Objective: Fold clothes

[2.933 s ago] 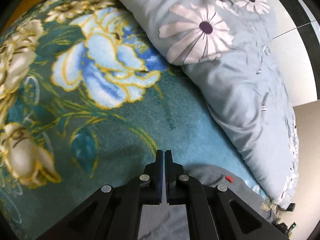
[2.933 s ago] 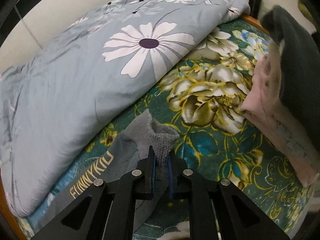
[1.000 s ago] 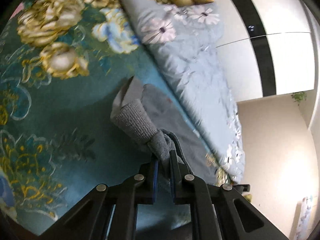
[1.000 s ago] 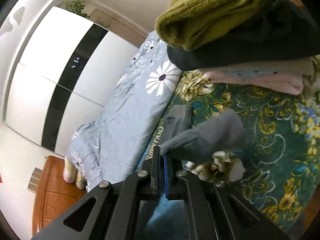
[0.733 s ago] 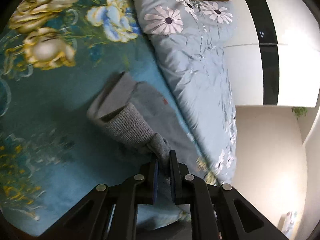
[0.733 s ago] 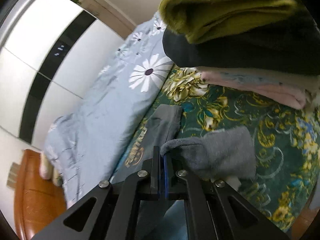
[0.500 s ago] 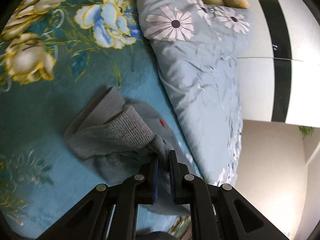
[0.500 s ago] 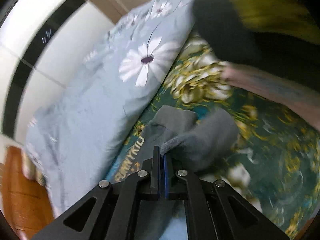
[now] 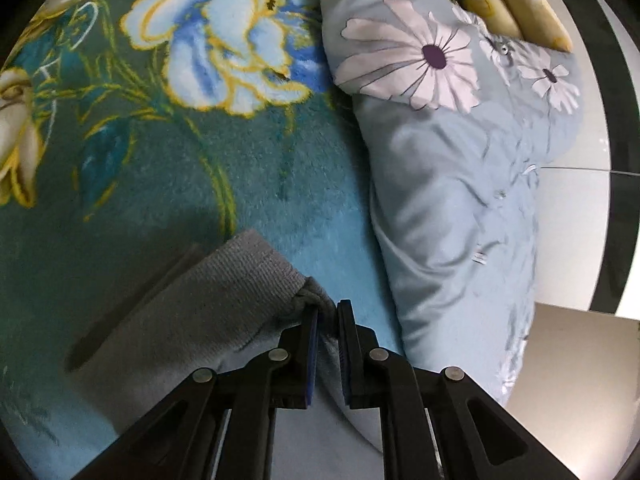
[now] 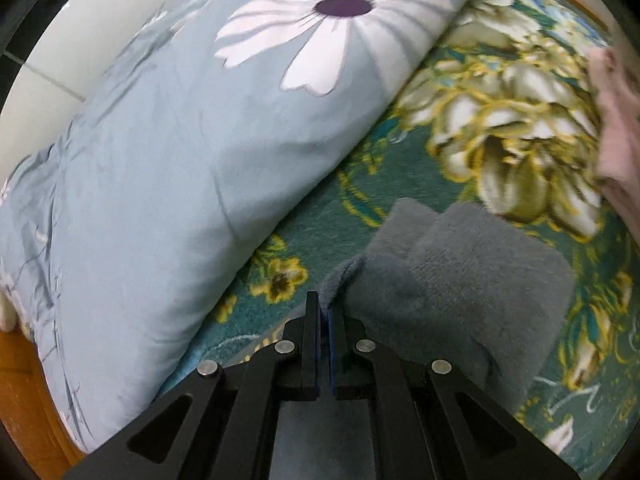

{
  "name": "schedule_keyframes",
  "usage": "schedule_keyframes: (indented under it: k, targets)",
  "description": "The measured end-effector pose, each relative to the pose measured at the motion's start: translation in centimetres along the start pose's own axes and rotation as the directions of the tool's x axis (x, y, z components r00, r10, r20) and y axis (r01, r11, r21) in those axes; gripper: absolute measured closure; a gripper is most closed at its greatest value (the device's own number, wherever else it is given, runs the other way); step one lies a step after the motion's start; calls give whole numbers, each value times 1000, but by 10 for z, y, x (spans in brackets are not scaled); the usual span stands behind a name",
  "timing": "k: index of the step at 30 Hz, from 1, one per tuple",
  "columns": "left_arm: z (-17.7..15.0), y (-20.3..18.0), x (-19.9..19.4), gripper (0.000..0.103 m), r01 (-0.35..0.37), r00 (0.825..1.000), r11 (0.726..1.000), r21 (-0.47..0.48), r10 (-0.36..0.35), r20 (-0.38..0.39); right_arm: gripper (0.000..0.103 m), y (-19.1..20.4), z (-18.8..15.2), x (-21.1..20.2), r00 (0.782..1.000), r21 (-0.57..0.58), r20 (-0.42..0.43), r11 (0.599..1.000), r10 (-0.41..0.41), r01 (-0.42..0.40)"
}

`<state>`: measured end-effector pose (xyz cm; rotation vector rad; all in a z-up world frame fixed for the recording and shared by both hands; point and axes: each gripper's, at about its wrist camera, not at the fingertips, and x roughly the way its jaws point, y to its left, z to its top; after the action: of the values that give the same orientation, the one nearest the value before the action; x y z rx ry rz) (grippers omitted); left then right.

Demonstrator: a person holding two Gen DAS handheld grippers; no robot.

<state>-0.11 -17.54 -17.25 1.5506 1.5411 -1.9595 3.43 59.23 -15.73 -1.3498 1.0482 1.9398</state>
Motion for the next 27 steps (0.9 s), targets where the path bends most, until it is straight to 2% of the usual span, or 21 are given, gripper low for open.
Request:
schedule_keyframes:
  k: [2, 3, 5, 6, 7, 8, 10, 12, 13, 15, 18, 23, 27]
  targets:
    - [0, -2, 5, 91, -4, 1000, 1000, 30, 5, -7, 93, 0, -2, -3, 1000, -44, 2, 999, 24, -23]
    - [-2, -4, 5, 88, 1, 1000, 998, 56, 0, -15, 79, -2, -3, -7, 999, -79, -3, 995, 55, -55]
    - [-6, -8, -4, 76, 43, 999, 993, 109, -39, -35, 61, -11, -9, -29, 990, -130, 35, 983, 137, -132]
    - [-8, -9, -12, 68, 82, 996, 987, 135, -77, -44, 61, -19, -13, -41, 981, -143, 57, 974, 185, -176]
    - [-11, -10, -21, 65, 115, 993, 980, 161, -108, -51, 60, -29, -16, -53, 974, -147, 76, 968, 215, -203]
    - [-13, -9, -32, 60, 115, 993, 975, 192, -109, -41, 60, -39, -20, -65, 965, -148, 99, 963, 242, -227]
    - [-18, -1, -55, 52, 52, 998, 964, 259, -58, 17, 55, -77, -28, -89, 949, -120, 174, 963, 262, -243]
    - [-22, 14, -72, 47, -14, 998, 951, 308, -8, 69, 54, -108, -34, -95, 951, -83, 205, 972, 232, -219]
    - [-23, 25, -77, 46, -43, 996, 947, 319, 17, 83, 52, -122, -36, -90, 955, -40, 194, 975, 224, -220]
    - [-25, 48, -81, 44, -69, 995, 951, 301, 45, 86, 51, -150, -41, -79, 961, 47, 176, 973, 215, -227]
    - [-30, 88, -76, 37, -29, 999, 980, 196, 20, 47, 50, -174, -46, -63, 938, 189, 202, 929, 282, -319]
    - [-41, 93, -65, 22, 21, 995, 983, 182, -38, 89, 49, -177, -42, -39, 900, 261, 235, 868, 366, -421]
    - [-42, 88, -51, 19, 105, 990, 983, 153, -118, 77, 49, -168, -40, -27, 871, 299, 277, 825, 407, -480]
